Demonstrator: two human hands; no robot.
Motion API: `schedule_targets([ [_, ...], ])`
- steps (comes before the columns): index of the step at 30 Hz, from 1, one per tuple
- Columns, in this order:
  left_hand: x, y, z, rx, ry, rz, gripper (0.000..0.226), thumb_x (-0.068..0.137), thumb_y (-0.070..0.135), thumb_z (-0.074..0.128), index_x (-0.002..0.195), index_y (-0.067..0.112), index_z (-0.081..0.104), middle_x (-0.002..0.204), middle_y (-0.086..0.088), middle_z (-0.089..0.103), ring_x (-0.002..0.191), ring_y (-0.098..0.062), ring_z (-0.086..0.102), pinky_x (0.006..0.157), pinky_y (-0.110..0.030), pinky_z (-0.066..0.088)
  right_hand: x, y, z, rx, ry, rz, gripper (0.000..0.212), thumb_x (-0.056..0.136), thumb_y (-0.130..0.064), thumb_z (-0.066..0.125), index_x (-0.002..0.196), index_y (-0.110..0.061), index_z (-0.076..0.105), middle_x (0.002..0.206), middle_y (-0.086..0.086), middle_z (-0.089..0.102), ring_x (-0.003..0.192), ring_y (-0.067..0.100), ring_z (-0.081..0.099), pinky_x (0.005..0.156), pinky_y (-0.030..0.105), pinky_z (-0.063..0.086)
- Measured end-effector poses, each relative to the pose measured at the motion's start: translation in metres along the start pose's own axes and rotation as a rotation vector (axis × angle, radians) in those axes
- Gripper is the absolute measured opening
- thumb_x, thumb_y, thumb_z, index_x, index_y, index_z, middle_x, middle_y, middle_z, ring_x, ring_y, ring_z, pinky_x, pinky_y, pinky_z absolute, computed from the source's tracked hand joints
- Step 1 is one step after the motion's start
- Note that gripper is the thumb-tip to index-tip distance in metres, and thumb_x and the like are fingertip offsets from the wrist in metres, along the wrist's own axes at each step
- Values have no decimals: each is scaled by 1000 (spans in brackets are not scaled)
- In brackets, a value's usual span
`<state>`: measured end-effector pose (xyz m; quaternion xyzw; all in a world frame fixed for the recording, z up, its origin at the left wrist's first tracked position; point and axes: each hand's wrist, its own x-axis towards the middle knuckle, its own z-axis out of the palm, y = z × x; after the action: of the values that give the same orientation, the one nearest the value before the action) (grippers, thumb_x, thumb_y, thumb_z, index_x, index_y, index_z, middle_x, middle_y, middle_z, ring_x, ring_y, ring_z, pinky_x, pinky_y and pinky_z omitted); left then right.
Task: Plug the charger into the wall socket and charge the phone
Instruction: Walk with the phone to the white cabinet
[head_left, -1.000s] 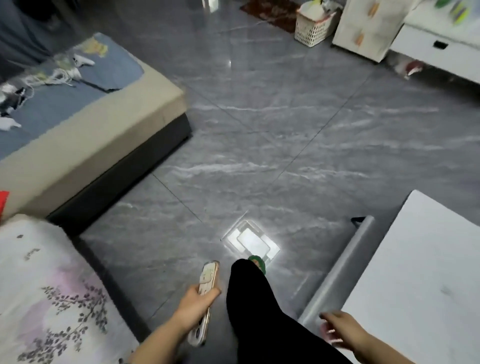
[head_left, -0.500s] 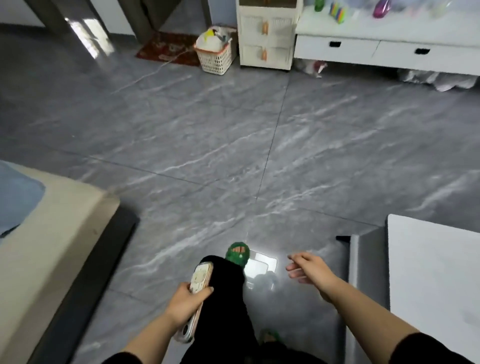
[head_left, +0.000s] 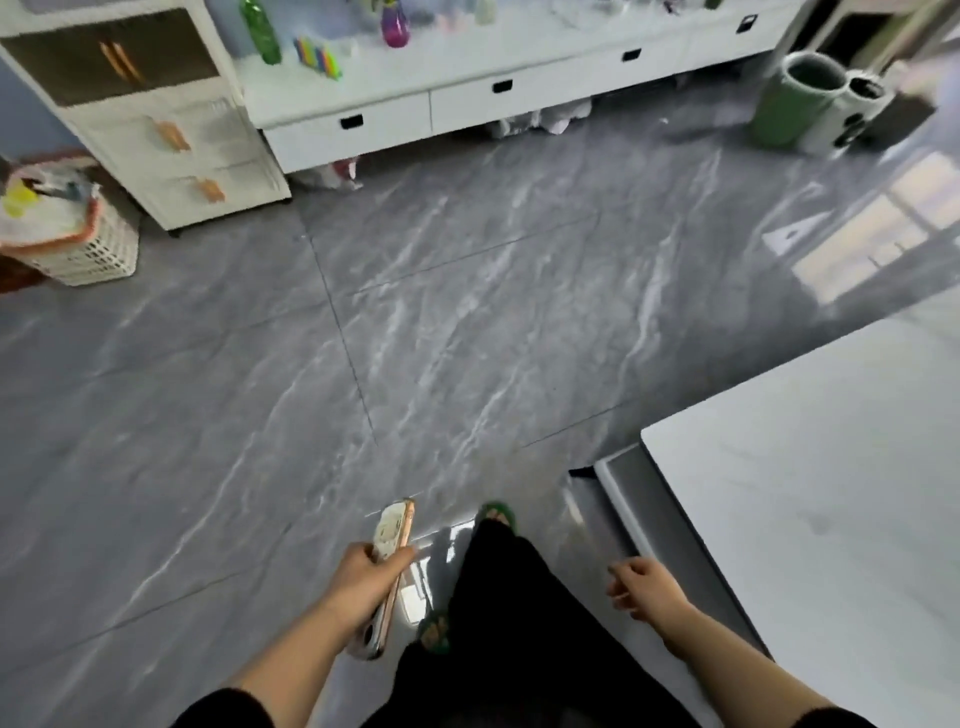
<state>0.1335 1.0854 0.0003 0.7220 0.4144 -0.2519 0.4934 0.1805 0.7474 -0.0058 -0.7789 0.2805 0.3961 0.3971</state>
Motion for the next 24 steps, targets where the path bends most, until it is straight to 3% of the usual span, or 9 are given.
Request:
schedule_targets([
  [7, 102, 130, 3, 95, -44, -20, 53, 75, 44, 73, 110, 11, 51, 94, -4, 63, 80, -17, 59, 67, -30, 43, 72, -71, -29, 108, -11, 163, 18, 97, -17, 48, 89, -5, 58, 78, 14, 62, 57, 21, 55, 51, 23, 32],
  [10, 136, 182, -3, 153, -27, -3, 54, 73, 40, 77, 110, 10, 52, 93, -3, 61, 77, -15, 57, 65, -29, 42, 111, -140, -46, 96, -24, 106, 20, 97, -17, 47, 91, -4, 60, 74, 11, 61, 54, 18, 55, 47, 22, 34],
  [15, 212, 281, -23, 228, -57, -13, 54, 73, 46, 75, 108, 16, 46, 99, -4, 58, 85, -21, 56, 72, -32, 42, 187, -283, -89, 120, 14, -62, 22, 96, -14, 50, 77, -10, 60, 66, 6, 60, 51, 16, 54, 41, 16, 41],
  [19, 274, 361, -31, 254, -75, -27, 59, 71, 51, 73, 110, 15, 47, 95, -2, 60, 79, -15, 58, 58, -28, 42, 245, -388, -127, 108, 30, -175, 15, 95, -19, 52, 97, -11, 64, 72, 2, 65, 55, 12, 58, 44, 14, 41],
  [24, 343, 462, -26, 275, -126, -26, 66, 69, 53, 75, 114, 11, 50, 94, 0, 59, 79, -13, 58, 58, -26, 42, 301, -469, -174, 161, 53, -147, 18, 95, -20, 52, 104, -10, 63, 77, 4, 66, 60, 16, 60, 54, 22, 41],
])
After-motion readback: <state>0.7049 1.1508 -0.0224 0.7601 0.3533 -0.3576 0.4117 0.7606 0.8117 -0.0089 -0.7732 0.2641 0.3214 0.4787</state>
